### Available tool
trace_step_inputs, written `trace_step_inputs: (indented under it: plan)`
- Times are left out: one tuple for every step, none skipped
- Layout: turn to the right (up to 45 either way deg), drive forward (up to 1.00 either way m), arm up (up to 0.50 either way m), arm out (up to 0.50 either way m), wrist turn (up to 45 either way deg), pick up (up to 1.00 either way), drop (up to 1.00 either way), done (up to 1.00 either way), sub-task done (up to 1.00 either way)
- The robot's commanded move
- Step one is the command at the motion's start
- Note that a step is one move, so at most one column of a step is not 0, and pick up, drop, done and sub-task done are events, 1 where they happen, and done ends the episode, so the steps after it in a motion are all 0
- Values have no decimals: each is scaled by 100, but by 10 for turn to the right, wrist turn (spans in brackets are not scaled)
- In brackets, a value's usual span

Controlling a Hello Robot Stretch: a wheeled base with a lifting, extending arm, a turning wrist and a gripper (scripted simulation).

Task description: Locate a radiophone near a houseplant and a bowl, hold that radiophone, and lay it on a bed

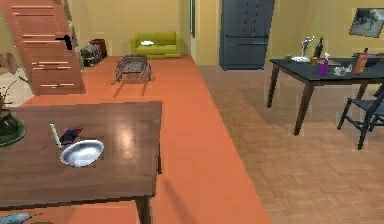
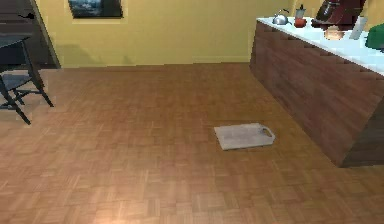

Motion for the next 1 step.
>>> trace_step_inputs:
  plan:
    - [60, 0, 0, 0, 0, 0, 0, 0, 0]
